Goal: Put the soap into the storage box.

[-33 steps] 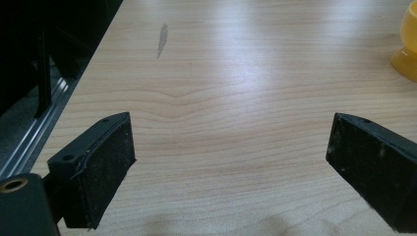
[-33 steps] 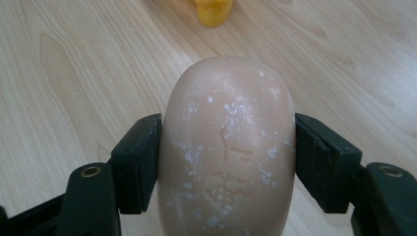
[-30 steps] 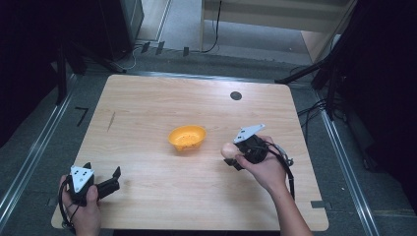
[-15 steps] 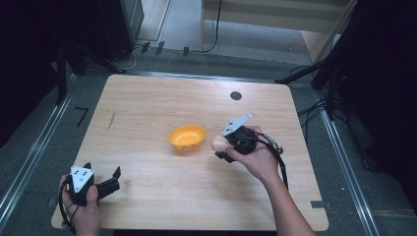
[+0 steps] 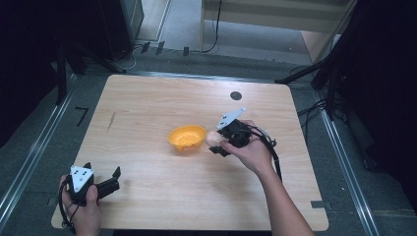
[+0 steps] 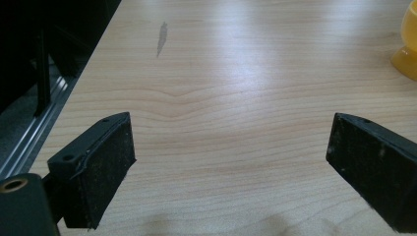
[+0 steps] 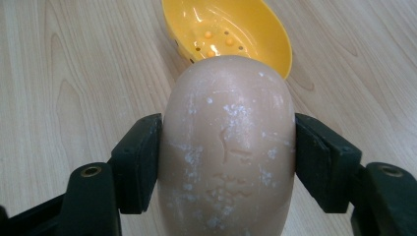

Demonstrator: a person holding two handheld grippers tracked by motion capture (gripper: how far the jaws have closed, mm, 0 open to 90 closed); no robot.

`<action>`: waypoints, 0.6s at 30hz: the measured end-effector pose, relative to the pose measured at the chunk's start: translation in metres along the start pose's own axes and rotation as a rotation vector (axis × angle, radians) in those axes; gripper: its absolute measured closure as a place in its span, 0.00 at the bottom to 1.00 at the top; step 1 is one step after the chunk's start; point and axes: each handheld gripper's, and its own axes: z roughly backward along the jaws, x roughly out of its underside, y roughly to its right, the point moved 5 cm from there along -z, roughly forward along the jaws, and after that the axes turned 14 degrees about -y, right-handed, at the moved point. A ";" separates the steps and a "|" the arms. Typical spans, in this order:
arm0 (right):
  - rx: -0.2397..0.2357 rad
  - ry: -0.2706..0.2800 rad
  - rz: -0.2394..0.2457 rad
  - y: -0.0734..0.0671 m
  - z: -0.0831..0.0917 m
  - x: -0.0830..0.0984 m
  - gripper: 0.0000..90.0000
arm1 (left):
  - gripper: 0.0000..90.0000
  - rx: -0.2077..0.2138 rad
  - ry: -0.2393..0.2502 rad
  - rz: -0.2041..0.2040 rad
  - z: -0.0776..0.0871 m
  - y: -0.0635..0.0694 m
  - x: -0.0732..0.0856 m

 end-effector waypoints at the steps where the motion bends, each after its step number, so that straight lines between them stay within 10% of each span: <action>1: -0.006 -0.007 0.005 0.000 0.000 -0.002 0.37 | 0.05 0.003 0.002 0.000 0.000 0.000 0.000; 18: -0.059 -0.056 0.257 0.000 -0.009 -0.046 0.37 | 0.05 0.001 -0.002 -0.003 -0.001 0.000 -0.001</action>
